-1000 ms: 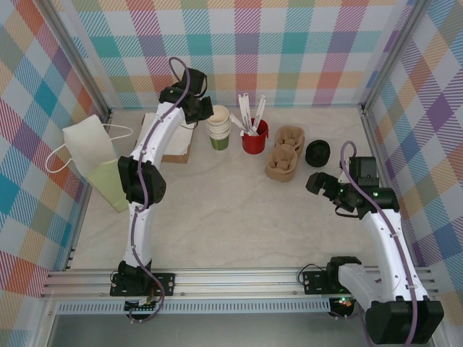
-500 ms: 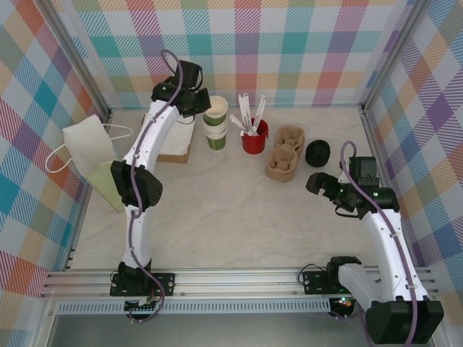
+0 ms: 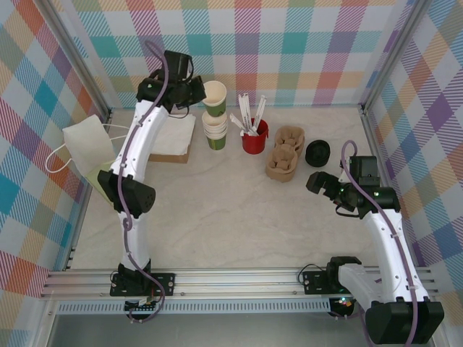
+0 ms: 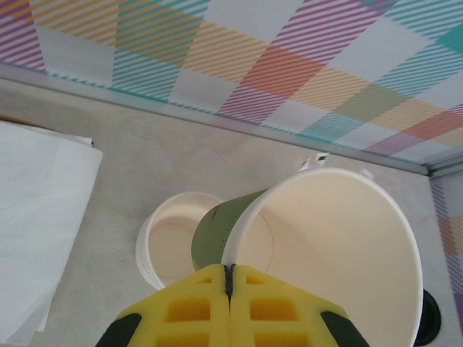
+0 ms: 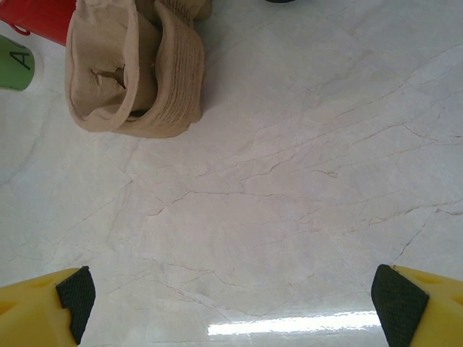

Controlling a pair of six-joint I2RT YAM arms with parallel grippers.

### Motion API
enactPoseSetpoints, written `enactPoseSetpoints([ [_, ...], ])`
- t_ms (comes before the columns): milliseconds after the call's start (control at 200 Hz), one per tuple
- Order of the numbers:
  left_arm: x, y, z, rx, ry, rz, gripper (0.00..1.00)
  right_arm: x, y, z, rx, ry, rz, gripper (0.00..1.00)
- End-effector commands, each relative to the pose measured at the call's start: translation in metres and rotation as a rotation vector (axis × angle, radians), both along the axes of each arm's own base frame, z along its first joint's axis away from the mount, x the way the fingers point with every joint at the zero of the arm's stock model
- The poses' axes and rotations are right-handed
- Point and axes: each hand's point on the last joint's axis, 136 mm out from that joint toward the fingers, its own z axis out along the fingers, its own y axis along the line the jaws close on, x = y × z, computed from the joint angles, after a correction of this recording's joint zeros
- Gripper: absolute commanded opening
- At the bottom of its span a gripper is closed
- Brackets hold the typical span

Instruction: Pack the takeout coffee

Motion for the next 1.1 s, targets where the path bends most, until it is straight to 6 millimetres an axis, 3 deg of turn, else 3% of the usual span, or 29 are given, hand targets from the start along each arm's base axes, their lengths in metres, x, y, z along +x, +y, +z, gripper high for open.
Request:
enactPoseSetpoints([
  [0,-0.029,0.004,0.058,-0.056,-0.1,-0.033,0.0,-0.001,0.002,0.012,0.018,-0.022,-0.002,1.0],
  [140,-0.053,0.001,0.068,-0.076,-0.102,-0.077,0.0,0.0,0.003,0.012,0.034,-0.025,-0.007,1.0],
  [460,-0.112,-0.003,0.065,-0.102,-0.089,-0.141,0.0,0.001,0.007,0.015,0.061,-0.027,-0.01,1.0],
  [785,-0.161,-0.007,0.029,-0.081,-0.026,-0.185,0.0,-0.007,0.007,0.014,0.062,-0.026,-0.012,1.0],
  [1095,-0.188,-0.023,-0.04,-0.09,0.08,-0.224,0.0,-0.018,0.008,0.007,0.077,-0.011,-0.015,1.0],
])
